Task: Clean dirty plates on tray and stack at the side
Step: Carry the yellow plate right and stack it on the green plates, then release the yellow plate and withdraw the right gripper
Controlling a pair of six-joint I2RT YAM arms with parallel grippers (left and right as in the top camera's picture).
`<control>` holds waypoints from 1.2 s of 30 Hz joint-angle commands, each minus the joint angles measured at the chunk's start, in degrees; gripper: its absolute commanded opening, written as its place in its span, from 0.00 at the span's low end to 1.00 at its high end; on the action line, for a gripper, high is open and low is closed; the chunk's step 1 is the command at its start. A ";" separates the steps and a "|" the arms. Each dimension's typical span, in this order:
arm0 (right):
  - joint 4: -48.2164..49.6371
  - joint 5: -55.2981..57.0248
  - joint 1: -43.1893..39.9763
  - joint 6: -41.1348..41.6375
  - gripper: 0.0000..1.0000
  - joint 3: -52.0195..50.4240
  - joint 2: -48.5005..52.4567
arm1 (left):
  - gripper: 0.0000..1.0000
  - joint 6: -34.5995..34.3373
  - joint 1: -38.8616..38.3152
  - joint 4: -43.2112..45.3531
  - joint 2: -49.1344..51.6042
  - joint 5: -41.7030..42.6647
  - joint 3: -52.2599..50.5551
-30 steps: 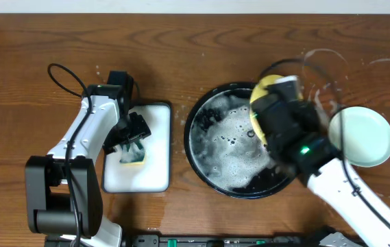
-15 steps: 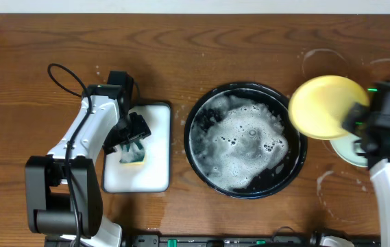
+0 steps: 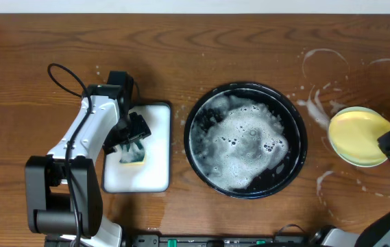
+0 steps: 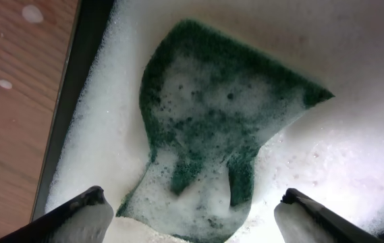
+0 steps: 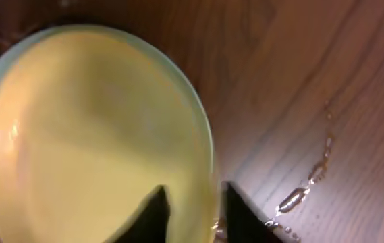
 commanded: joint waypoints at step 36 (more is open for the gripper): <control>-3.56 -30.97 47.84 -18.18 0.99 1.07 -32.33 | 0.84 0.35 0.20 -0.33 -0.39 -0.28 0.17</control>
